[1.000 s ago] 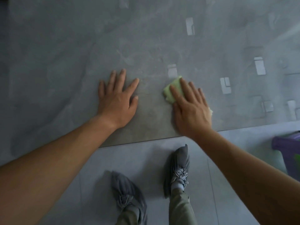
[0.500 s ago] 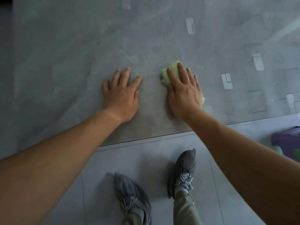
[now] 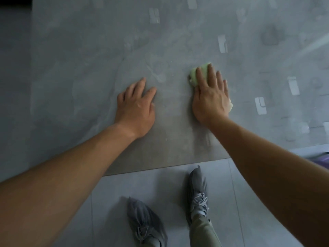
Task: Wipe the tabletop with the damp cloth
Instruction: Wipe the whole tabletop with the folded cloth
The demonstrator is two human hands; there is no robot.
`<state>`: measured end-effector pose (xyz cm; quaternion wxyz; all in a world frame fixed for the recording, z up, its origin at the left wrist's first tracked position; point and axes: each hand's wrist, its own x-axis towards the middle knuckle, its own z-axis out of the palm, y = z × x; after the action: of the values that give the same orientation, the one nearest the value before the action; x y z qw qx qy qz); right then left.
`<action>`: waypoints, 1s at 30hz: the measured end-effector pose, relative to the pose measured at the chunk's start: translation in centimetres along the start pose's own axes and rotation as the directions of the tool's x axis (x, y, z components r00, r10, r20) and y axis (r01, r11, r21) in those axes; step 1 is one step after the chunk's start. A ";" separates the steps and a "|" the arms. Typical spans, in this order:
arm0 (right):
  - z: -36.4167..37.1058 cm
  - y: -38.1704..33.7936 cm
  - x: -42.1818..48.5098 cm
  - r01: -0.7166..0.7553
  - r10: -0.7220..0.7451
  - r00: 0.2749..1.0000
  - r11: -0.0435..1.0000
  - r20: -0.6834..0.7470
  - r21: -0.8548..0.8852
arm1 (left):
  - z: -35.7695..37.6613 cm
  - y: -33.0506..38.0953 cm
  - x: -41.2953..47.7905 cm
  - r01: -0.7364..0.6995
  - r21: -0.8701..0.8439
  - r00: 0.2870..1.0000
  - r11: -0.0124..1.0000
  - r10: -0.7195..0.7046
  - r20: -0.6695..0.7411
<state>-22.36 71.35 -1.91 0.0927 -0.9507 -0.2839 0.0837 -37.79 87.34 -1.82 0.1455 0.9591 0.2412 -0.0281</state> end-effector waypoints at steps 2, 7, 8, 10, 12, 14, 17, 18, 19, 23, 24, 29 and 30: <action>0.2 -0.5 -2.4 0.236 -0.233 0.971 0.970 0.058 -0.049 | -0.4 -0.2 0.5 0.003 0.022 1.000 1.000 -0.003 0.006; -0.6 2.6 2.1 0.235 -0.233 0.972 0.971 0.043 -0.043 | -0.8 -0.2 3.0 0.021 0.024 1.000 0.999 -0.021 0.006; -0.9 2.7 4.3 0.118 -0.118 0.993 0.993 0.020 -0.022 | -0.7 -0.1 3.7 0.026 0.024 1.000 0.999 -0.026 0.013; -1.0 1.9 7.3 -0.033 0.033 0.999 0.999 -0.006 0.010 | -0.7 0.2 5.4 0.035 0.023 0.999 0.999 -0.035 0.007; -0.7 0.3 7.2 -0.005 0.005 1.000 1.000 -0.010 0.015 | -0.7 0.2 7.1 0.058 0.016 0.998 0.998 -0.058 -0.012; -0.1 -0.4 4.3 0.220 -0.220 0.975 0.976 0.016 0.008 | -0.9 0.6 8.5 0.071 0.019 0.997 0.997 -0.071 -0.013; -0.2 1.2 1.8 0.472 -0.469 0.878 0.882 0.098 -0.011 | -1.0 1.2 10.4 0.080 0.025 0.997 0.996 -0.081 0.012; -0.4 2.1 3.4 0.467 -0.465 0.881 0.884 0.091 -0.007 | -1.1 1.4 11.0 0.080 0.028 0.997 0.996 -0.080 0.014; -0.7 2.8 5.7 0.414 -0.413 0.909 0.910 0.061 -0.013 | -1.1 1.5 11.6 0.079 0.033 0.997 0.996 -0.079 0.014; -1.7 2.4 14.2 0.083 -0.083 0.996 0.997 0.014 0.009 | -1.7 1.3 14.1 0.095 0.043 0.995 0.995 -0.096 0.009; -1.6 1.7 14.4 0.072 -0.072 0.997 0.997 0.016 0.006 | -1.9 1.3 14.6 0.105 0.042 0.994 0.994 -0.105 0.007; -1.3 2.3 10.0 0.537 -0.533 0.840 0.843 0.105 -0.016 | -2.8 1.5 17.2 0.114 0.034 0.993 0.993 -0.114 -0.011; -1.6 3.2 11.0 0.563 -0.558 0.822 0.826 0.112 -0.019 | -2.9 1.3 17.7 0.116 0.033 0.993 0.993 -0.116 -0.015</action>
<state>-11.30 74.66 -2.27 0.0745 -0.8219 -0.5569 0.0937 -21.59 95.13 -0.89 0.1257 0.9460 0.2970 -0.0341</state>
